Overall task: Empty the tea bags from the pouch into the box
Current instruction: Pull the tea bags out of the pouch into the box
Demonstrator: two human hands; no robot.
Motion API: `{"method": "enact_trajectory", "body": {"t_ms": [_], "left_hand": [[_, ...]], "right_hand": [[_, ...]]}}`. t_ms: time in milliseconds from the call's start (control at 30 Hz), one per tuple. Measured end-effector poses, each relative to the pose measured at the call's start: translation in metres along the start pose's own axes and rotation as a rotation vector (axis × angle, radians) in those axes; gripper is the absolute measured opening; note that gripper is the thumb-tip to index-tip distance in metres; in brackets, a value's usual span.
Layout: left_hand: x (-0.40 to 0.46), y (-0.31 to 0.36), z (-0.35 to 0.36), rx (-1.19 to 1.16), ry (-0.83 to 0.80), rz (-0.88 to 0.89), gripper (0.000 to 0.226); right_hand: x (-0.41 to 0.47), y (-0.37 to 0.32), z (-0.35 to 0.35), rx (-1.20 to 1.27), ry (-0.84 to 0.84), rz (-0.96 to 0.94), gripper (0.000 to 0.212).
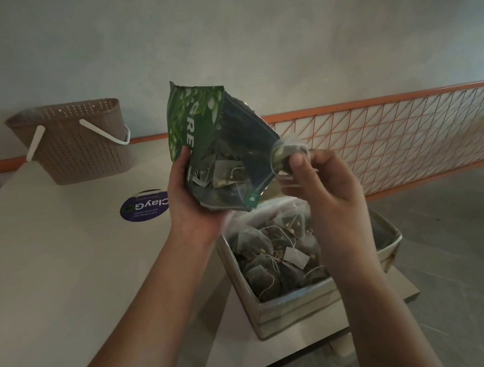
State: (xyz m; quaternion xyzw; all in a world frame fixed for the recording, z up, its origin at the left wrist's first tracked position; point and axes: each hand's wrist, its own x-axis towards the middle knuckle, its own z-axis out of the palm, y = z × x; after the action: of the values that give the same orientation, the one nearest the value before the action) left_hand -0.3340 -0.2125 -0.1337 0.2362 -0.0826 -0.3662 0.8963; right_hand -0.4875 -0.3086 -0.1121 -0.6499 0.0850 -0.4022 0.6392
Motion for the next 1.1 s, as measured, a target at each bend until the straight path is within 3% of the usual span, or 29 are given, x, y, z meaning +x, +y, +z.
{"method": "enact_trajectory", "body": {"t_ms": [67,200,300,433,500,633,733,833,933,1100], "left_hand": [[0.000,0.000,0.000,-0.037,-0.024,0.020,0.058],[-0.003,0.004,0.001,-0.052,-0.047,0.031,0.059],[-0.002,0.008,-0.003,-0.011,-0.042,0.011,0.063],[-0.004,0.011,-0.003,-0.057,-0.063,-0.003,0.060],[-0.006,0.012,-0.001,-0.090,-0.030,-0.003,0.051],[-0.009,0.011,-0.001,-0.019,0.037,0.027,0.042],[-0.010,0.011,0.002,-0.035,0.018,0.025,0.043],[-0.012,0.012,0.005,-0.062,-0.017,0.009,0.051],[-0.009,0.010,0.001,-0.060,-0.041,0.047,0.068],[-0.012,0.003,0.006,-0.031,-0.023,0.055,0.060]], "right_hand": [[-0.001,-0.001,-0.006,0.007,-0.047,0.027,0.019],[-0.004,0.017,-0.012,-0.361,-0.144,0.110,0.011],[-0.008,0.025,-0.012,-0.409,-0.163,0.166,0.007],[-0.011,0.032,-0.011,-0.616,-0.223,0.064,0.021],[-0.010,0.036,-0.010,-0.783,-0.357,-0.013,0.022],[-0.011,0.043,-0.007,-0.973,-0.662,0.006,0.022],[-0.009,0.040,-0.005,-0.978,-0.555,-0.051,0.022],[-0.006,0.026,0.002,-0.788,-0.221,-0.156,0.005],[0.001,0.016,0.016,-0.669,-0.098,-0.115,0.024],[0.016,0.020,0.038,-0.841,-0.088,-0.157,0.051]]}}
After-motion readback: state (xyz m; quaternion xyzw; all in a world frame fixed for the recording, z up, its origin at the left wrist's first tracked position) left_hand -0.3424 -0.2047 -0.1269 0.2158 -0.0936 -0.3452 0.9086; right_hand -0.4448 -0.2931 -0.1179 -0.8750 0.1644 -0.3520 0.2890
